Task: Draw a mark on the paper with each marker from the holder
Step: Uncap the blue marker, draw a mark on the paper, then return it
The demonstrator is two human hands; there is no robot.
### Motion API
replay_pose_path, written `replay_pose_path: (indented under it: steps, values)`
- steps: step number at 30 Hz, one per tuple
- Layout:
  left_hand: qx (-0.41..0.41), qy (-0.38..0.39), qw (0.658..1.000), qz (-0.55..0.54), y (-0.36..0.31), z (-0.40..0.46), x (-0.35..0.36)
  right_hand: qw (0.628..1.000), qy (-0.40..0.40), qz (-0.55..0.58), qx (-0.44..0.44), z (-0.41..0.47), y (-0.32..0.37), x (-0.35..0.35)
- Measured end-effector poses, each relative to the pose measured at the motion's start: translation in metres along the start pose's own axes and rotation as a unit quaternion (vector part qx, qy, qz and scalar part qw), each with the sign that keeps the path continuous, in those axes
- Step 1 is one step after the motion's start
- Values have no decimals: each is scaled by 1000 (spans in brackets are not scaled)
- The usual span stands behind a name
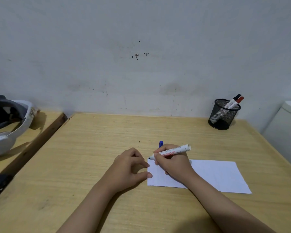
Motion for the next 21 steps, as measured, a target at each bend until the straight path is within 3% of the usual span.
replay_pose_path:
  steps: [18,21]
  values:
    - [13,-5,1000,10,-2,2,-1,1000,16,3,9,4,-1,3]
    - [14,-4,1000,11,-1,2,-1,999,-18,44,-3,3,0,-4]
Point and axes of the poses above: each hand's wrist, its own z-axis towards the middle knuckle, its own x-axis out of the palm, y = z × x, the point moved 7 cm from there along z, towards the middle knuckle, and after that the axes turned 4 degrees about -z, right-handed, at the moved point
